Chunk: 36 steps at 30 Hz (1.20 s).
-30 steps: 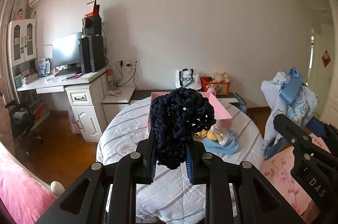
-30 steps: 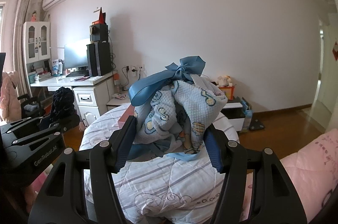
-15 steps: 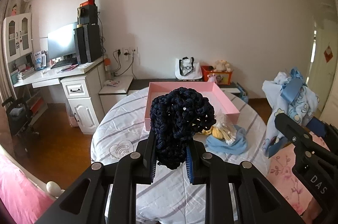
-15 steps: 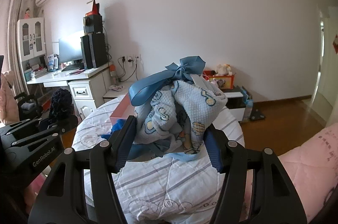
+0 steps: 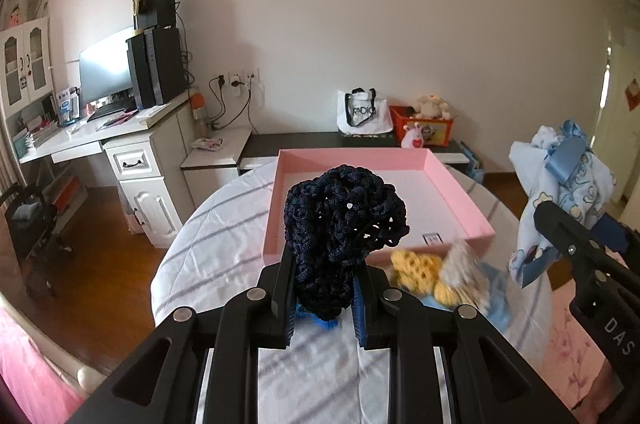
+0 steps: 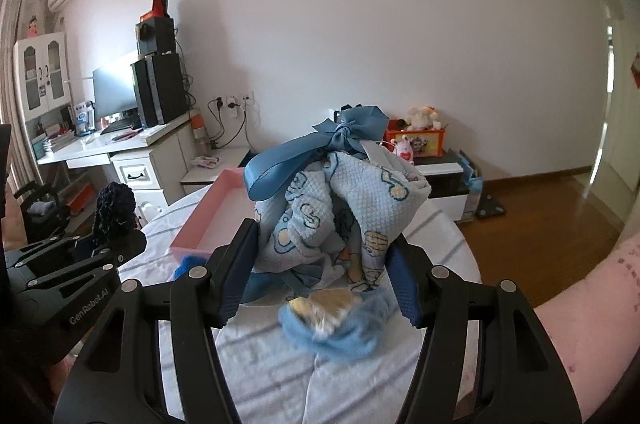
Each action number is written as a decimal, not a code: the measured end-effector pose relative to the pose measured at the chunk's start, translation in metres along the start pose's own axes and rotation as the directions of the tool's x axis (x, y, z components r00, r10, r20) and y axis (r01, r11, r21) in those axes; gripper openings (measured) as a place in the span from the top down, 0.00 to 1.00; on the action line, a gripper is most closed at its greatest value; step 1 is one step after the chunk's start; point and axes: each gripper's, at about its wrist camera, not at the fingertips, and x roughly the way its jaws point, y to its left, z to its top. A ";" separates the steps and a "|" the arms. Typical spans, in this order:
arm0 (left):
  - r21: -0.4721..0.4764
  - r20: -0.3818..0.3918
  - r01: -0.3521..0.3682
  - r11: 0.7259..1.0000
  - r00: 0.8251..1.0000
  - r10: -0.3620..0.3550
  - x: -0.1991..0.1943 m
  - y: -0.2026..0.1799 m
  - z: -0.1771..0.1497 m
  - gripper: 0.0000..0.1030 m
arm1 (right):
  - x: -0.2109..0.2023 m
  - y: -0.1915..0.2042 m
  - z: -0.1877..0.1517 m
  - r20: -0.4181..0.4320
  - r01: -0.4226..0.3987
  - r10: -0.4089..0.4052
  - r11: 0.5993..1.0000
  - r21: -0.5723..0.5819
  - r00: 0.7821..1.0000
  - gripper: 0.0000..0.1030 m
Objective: Organize soft objects
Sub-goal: 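Lower both items into the pink tray and open both tools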
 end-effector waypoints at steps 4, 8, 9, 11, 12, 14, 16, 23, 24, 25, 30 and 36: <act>0.007 -0.013 -0.009 1.000 1.000 0.009 0.045 -0.007 0.026 0.81 | 0.033 -0.005 0.010 -0.016 0.012 -0.012 1.000 0.009 1.000 0.43; 0.015 -0.034 -0.005 1.000 0.999 0.005 0.095 -0.010 0.049 0.81 | 0.069 -0.009 0.016 -0.047 0.032 -0.032 0.999 0.011 0.998 0.43; 0.018 -0.042 -0.003 1.000 0.999 0.004 0.108 -0.009 0.053 0.81 | 0.075 -0.010 0.016 -0.055 0.035 -0.034 0.999 0.011 0.998 0.43; 0.022 -0.061 0.002 1.000 0.998 -0.001 0.132 -0.009 0.062 0.81 | 0.094 -0.010 0.015 -0.080 0.034 -0.033 0.999 0.013 0.996 0.43; 0.024 -0.073 0.007 1.000 0.997 -0.005 0.145 -0.009 0.068 0.81 | 0.100 -0.010 0.014 -0.090 0.033 -0.031 0.999 0.015 0.995 0.43; 0.032 -0.096 0.012 0.999 0.995 -0.009 0.168 -0.007 0.077 0.81 | 0.115 -0.010 0.013 -0.115 0.025 -0.023 1.000 0.018 0.993 0.43; 0.050 -0.117 0.004 0.999 0.993 0.002 0.192 -0.004 0.086 0.81 | 0.129 -0.010 0.011 -0.142 0.019 -0.016 1.000 0.020 0.990 0.43; 0.049 -0.182 0.040 0.998 0.983 -0.030 0.262 0.001 0.114 0.81 | 0.155 -0.016 0.008 -0.194 0.008 -0.002 1.000 0.027 0.981 0.37; 0.050 -0.188 0.041 0.998 0.982 -0.031 0.270 0.001 0.118 0.81 | 0.154 -0.020 0.007 -0.193 0.011 -0.005 0.999 0.030 0.981 0.36; 0.050 -0.192 0.042 0.998 0.981 -0.032 0.277 0.004 0.120 0.81 | 0.154 -0.021 0.007 -0.186 0.019 -0.013 0.999 0.029 0.982 0.36; 0.032 -0.208 0.069 0.997 0.976 -0.061 0.302 0.016 0.132 0.78 | 0.145 -0.024 0.007 -0.153 0.042 -0.035 0.998 0.040 0.988 0.16; 0.029 -0.214 0.021 0.999 0.977 -0.014 0.313 0.019 0.130 0.40 | 0.141 -0.021 0.008 -0.139 0.064 -0.059 0.998 0.027 0.988 0.05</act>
